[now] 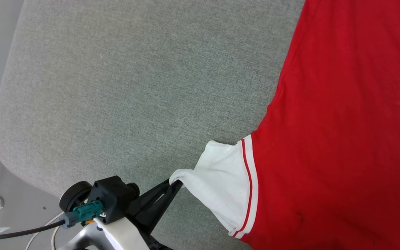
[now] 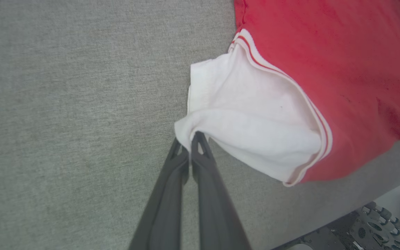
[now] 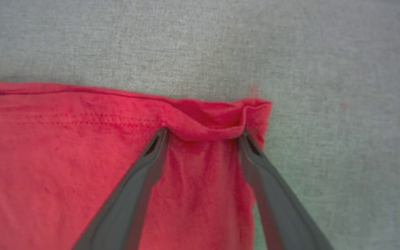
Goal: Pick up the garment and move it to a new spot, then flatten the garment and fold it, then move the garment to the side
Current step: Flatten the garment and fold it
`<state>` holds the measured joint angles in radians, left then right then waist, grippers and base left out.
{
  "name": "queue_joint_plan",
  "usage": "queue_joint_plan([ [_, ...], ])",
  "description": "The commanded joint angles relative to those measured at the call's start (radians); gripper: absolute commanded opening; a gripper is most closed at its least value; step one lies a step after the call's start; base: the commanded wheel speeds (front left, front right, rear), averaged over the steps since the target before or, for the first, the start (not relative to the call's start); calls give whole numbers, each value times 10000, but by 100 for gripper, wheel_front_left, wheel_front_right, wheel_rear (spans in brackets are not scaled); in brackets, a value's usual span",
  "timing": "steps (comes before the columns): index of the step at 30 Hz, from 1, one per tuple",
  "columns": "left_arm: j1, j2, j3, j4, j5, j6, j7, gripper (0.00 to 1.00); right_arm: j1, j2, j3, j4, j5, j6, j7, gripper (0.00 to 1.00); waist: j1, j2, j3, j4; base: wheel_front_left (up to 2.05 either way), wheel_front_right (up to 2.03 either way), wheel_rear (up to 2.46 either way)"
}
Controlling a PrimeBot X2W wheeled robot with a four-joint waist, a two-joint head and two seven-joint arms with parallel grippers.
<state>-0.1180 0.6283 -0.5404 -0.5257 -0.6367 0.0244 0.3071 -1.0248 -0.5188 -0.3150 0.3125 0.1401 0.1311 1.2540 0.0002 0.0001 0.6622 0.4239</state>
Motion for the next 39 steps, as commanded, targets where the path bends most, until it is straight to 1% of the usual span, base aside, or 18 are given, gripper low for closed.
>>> queue_joint_plan([
  [1,-140,-24,-31,72,71,-56,-70,0,536,244,-2,440,-106,-7,87,100,-2,-1,50,47,0,0,0],
  [2,-154,-48,-48,105,90,-56,-108,0,660,327,-46,535,-119,-7,62,100,-2,-1,75,44,0,0,0],
  [3,-171,-80,-59,134,82,-67,-127,0,760,373,-39,616,-131,-7,72,36,-2,-1,98,39,0,0,0],
  [4,-189,-88,-67,164,86,-79,-145,0,829,383,-56,704,-135,-7,91,0,-2,-1,111,32,0,0,0],
  [11,-295,-85,-71,335,96,-106,-189,0,1144,151,97,768,-14,-7,-63,0,-2,-1,-173,-164,0,0,0],
  [14,-296,-69,-120,400,110,-131,-147,0,1186,150,53,805,56,-7,-179,0,-2,-1,-385,-280,0,0,0],
  [19,-298,-140,-203,586,65,-55,-45,0,2187,99,285,993,250,-9,-419,0,-2,-1,-1341,-775,0,0,0],
  [22,-212,-68,-147,646,143,47,-67,0,2738,364,156,942,620,-9,-594,0,-2,-1,-1954,-1221,0,0,0],
  [28,166,90,-93,838,14,214,3,0,4361,559,116,128,1610,-7,-759,0,-2,-1,-3056,-2072,0,0,0],
  [32,449,83,4,999,-188,377,-93,0,5753,764,305,-520,1993,-7,-615,0,-2,-1,-3627,-2646,0,0,0],
  [35,677,147,53,1165,-265,456,-111,0,6718,861,360,-1101,2301,-7,-630,0,-2,-1,-3965,-2933,0,0,0],
  [39,954,192,84,1384,-390,528,-214,0,8065,1163,77,-1791,2614,-7,-622,0,-2,-1,-4373,-3233,0,0,0],
])
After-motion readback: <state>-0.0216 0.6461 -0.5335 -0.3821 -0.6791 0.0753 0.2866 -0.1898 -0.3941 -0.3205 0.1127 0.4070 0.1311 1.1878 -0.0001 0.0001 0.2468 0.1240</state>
